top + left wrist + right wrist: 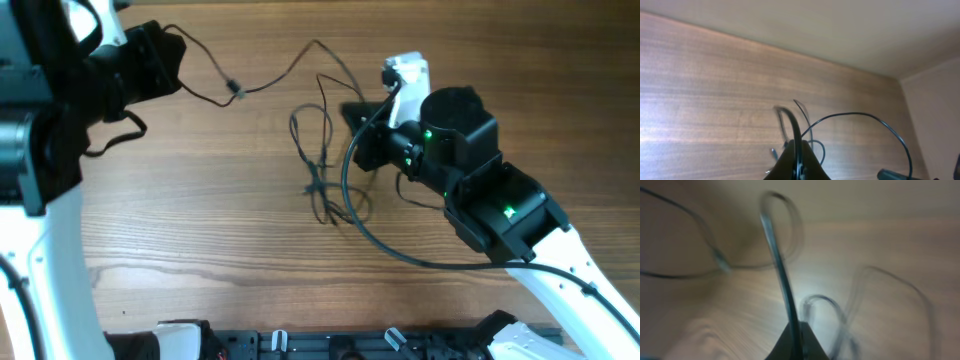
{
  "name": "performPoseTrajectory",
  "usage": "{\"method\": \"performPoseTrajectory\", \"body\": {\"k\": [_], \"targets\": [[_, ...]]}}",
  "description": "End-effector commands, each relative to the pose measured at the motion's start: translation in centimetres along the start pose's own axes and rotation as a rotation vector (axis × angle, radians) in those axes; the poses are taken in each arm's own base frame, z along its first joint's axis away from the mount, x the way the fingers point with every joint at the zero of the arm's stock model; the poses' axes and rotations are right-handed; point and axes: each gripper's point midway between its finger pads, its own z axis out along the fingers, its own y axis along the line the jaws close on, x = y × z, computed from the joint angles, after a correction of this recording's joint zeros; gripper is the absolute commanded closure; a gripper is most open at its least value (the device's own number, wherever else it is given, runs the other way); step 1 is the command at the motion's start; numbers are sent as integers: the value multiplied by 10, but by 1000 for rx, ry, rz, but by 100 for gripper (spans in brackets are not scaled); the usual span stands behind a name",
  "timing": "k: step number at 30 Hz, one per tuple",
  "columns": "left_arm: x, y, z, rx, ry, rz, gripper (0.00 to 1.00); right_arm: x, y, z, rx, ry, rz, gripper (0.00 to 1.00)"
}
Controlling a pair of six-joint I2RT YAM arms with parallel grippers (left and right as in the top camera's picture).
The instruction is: Untangle cables
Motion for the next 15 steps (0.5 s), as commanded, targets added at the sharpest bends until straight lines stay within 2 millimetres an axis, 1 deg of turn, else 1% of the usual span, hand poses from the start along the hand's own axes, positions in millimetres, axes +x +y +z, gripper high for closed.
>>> {"method": "performPoseTrajectory", "body": {"k": [1,2,3,5,6,7,9,12,14,15], "targets": [[6,6,12,-16,46,37,96,40,-63,23,306,132,20,96],[7,7,13,-19,55,37,96,58,-72,31,337,210,1,96],[9,8,14,-21,63,45,97,81,-82,40,366,303,-11,96],[12,9,14,-25,77,52,96,116,-94,54,389,447,-15,96],[17,11,14,-32,98,46,96,133,-94,64,366,518,-10,96],[23,12,14,-37,122,54,96,139,-89,70,324,541,-11,96],[37,16,13,-51,181,54,96,134,-82,76,278,525,3,96],[59,22,20,-66,285,64,96,104,-64,73,202,453,21,95],[72,25,31,-69,339,64,96,84,-50,68,132,413,18,96],[80,27,38,-71,371,66,96,74,-39,64,68,397,27,96]]}}
